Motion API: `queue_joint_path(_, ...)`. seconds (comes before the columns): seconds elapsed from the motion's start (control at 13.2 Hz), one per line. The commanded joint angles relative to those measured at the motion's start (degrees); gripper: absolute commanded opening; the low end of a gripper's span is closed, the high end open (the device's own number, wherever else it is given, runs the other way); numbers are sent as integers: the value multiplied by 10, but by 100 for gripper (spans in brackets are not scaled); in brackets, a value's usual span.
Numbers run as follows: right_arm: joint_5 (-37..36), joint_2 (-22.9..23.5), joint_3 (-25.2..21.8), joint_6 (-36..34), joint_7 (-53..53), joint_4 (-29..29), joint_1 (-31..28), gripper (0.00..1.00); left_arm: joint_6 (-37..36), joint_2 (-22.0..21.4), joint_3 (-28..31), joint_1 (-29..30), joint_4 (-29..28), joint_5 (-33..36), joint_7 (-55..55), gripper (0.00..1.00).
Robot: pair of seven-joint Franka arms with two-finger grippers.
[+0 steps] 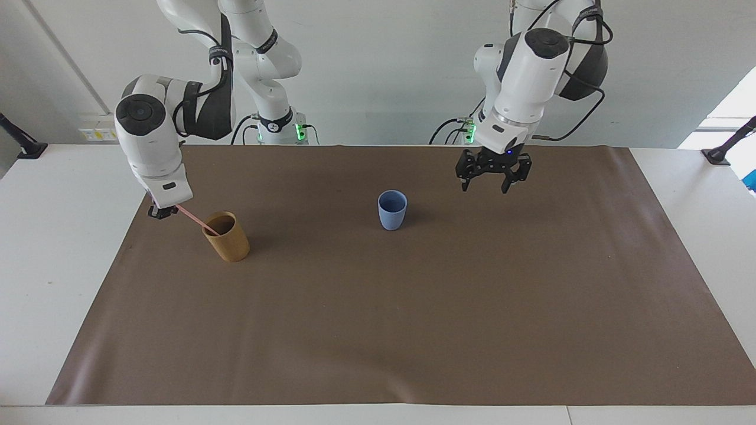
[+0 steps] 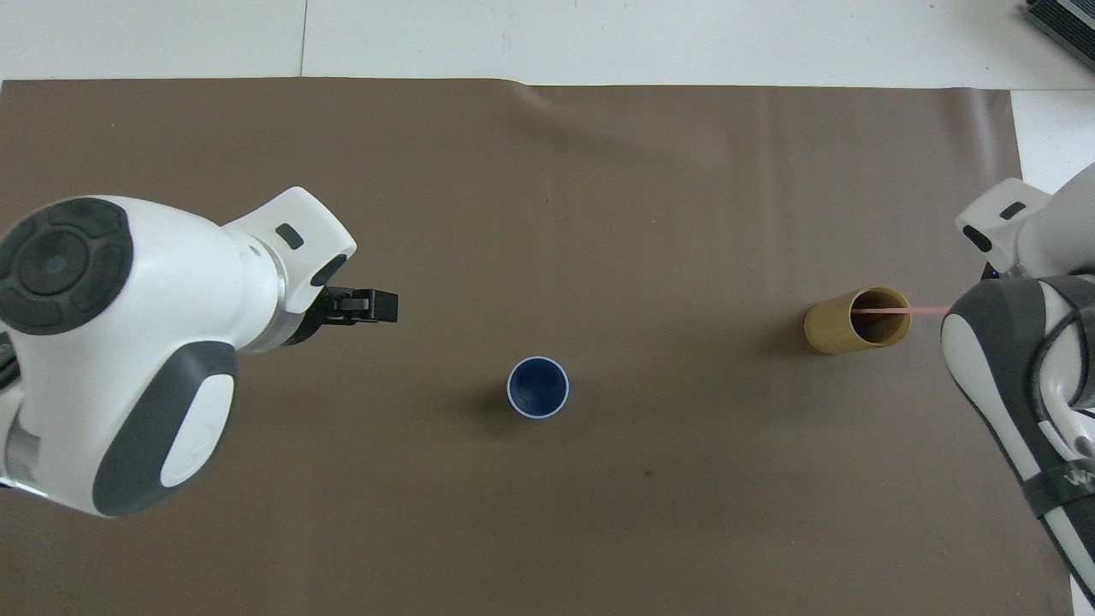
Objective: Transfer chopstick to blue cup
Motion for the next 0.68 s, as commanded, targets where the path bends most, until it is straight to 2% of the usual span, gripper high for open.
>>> queue_joint_path(0.0,-12,6,5,-20,-16,22,-9,0,-45,7,-6,52,68,7,86,100)
queue_joint_path(0.15,-12,3,5,-35,-9,38,-4,0,-111,8,-6,91,129,7,111,100)
queue_joint_path(0.38,-11,0,7,-99,-12,80,-4,0,-191,10,-6,137,190,9,166,100)
queue_joint_path(0.6,-10,-9,11,-183,-14,135,-3,0,-259,27,-6,147,237,20,167,100)
